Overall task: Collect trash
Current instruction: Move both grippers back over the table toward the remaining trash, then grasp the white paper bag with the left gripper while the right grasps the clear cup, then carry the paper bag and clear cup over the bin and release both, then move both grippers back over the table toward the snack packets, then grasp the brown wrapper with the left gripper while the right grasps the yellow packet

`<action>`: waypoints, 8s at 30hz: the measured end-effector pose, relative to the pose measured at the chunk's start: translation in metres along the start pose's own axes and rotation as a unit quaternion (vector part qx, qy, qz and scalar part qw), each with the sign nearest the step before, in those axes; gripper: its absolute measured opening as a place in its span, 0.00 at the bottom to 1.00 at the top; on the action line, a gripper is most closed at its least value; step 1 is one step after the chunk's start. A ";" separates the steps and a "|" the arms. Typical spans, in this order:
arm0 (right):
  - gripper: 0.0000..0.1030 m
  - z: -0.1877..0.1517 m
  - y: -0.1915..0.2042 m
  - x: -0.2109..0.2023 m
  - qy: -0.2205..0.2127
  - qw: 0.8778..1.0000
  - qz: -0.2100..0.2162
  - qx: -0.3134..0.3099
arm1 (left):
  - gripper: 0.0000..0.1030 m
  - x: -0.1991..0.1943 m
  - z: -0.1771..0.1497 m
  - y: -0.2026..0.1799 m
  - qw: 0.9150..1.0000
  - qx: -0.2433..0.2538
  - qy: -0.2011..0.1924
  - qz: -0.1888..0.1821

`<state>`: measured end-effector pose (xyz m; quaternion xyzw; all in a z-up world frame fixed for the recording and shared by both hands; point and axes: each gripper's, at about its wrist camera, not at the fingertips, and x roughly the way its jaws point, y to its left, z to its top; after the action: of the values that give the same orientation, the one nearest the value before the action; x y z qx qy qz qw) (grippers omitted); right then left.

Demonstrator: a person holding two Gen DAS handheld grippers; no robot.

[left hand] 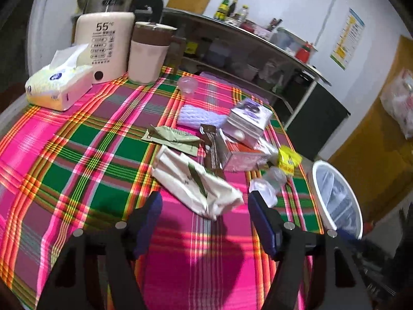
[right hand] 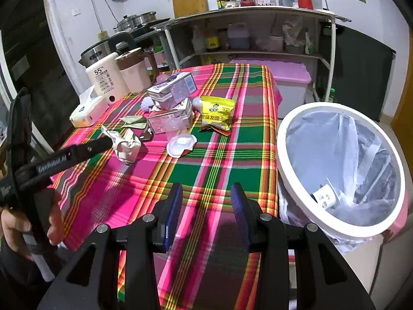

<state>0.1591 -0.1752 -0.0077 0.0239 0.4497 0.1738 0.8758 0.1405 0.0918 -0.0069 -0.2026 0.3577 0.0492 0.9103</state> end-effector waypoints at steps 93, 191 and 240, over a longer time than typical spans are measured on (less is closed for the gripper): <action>0.31 0.005 -0.050 -0.048 -0.066 0.994 -0.073 0.040 | 0.17 -0.006 -0.019 -0.138 0.979 0.183 0.020 -0.085; 0.45 0.006 -0.028 -0.025 -0.028 0.999 -0.029 0.010 | 0.33 -0.002 -0.009 -0.056 0.993 0.113 0.010 -0.035; 0.50 0.083 -0.009 0.107 0.017 1.000 -0.009 0.021 | 0.12 0.047 0.018 0.003 0.997 0.068 0.040 0.001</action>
<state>0.2845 -0.1390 -0.0435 0.0348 0.4677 0.1566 0.8692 0.1855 0.0993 -0.0279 -0.1415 0.3965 0.0171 0.9069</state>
